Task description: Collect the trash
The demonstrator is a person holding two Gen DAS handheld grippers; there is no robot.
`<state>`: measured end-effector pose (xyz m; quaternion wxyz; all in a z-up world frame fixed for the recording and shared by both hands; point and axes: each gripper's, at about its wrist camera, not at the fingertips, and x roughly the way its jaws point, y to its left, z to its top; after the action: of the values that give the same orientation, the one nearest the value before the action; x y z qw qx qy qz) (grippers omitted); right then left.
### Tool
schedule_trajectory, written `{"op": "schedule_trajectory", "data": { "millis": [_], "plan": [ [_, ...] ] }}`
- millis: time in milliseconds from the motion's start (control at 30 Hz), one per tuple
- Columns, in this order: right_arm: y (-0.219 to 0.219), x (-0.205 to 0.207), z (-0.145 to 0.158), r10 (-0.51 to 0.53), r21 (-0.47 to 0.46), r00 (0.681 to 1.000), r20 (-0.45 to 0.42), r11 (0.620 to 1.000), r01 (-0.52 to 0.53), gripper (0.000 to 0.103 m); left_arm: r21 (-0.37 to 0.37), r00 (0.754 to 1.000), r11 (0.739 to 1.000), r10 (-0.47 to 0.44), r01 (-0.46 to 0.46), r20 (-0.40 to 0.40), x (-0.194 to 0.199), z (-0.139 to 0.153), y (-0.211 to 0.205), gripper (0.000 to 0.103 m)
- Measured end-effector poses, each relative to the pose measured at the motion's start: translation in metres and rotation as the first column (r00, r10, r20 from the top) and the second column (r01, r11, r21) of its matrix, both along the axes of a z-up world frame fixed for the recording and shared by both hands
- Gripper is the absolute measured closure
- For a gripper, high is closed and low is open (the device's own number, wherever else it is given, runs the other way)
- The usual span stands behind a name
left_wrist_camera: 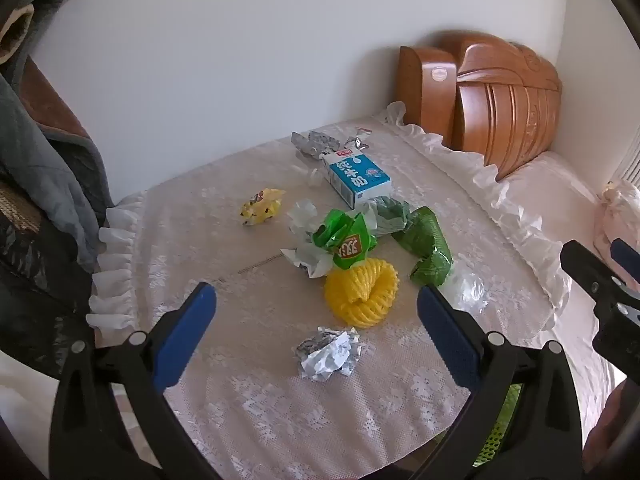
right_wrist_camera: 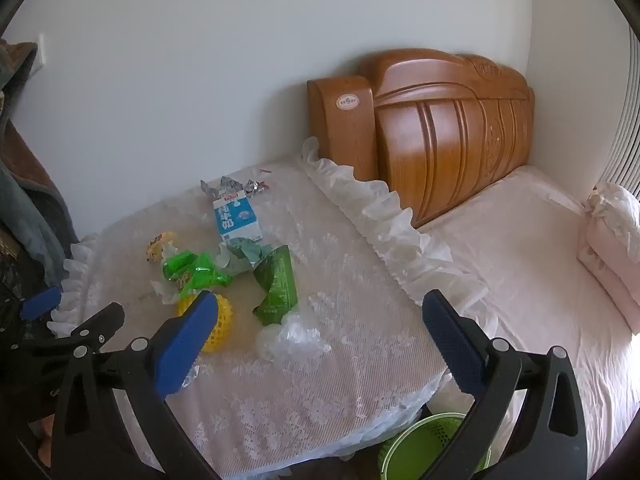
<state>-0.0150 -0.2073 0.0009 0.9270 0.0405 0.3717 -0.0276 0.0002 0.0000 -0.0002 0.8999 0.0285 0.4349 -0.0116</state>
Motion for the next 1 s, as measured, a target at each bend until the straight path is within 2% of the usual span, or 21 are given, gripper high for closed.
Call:
{"op": "schedule_trajectory", "data": {
  "millis": [1000],
  "plan": [
    [0.0011, -0.0003, -0.0016, -0.003, 0.007, 1.000, -0.009, 1.000, 0.003, 0.002, -0.022, 1.000, 1.000, -0.008, 0.008, -0.014, -0.0047, -0.0065, -0.0029, 0.006]
  ]
}}
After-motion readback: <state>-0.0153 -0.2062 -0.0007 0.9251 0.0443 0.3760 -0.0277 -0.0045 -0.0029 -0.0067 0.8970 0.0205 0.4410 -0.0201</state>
